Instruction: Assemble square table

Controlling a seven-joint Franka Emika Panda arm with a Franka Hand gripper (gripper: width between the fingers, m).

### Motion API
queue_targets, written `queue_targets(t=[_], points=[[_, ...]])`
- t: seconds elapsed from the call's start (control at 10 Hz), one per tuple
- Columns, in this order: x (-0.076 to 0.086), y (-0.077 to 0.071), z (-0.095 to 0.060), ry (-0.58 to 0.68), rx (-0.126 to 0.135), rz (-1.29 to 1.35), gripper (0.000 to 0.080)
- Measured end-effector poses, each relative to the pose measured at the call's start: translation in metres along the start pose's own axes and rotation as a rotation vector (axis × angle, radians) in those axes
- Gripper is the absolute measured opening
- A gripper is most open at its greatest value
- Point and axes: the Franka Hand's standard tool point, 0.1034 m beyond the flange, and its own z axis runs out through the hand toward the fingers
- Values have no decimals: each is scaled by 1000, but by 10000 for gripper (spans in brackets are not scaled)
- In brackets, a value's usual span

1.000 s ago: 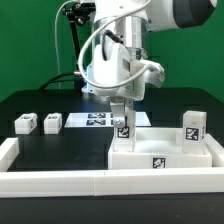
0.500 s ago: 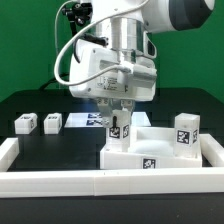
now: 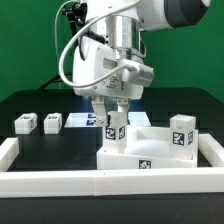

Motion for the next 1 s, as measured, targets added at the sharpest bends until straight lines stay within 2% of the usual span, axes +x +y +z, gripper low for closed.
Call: queue_targets(t=[0.1, 0.3, 0.6, 0.7, 0.9, 1.0], points=[[2, -1, 0, 1, 3, -151, 625], [3, -1, 0, 2, 2, -273, 649], [3, 0, 1, 2, -1, -299, 649], [-4, 6, -2, -10, -11, -223, 649], [-21, 27, -16, -42, -38, -119, 649], [-22, 33, -18, -46, -40, -103, 649]])
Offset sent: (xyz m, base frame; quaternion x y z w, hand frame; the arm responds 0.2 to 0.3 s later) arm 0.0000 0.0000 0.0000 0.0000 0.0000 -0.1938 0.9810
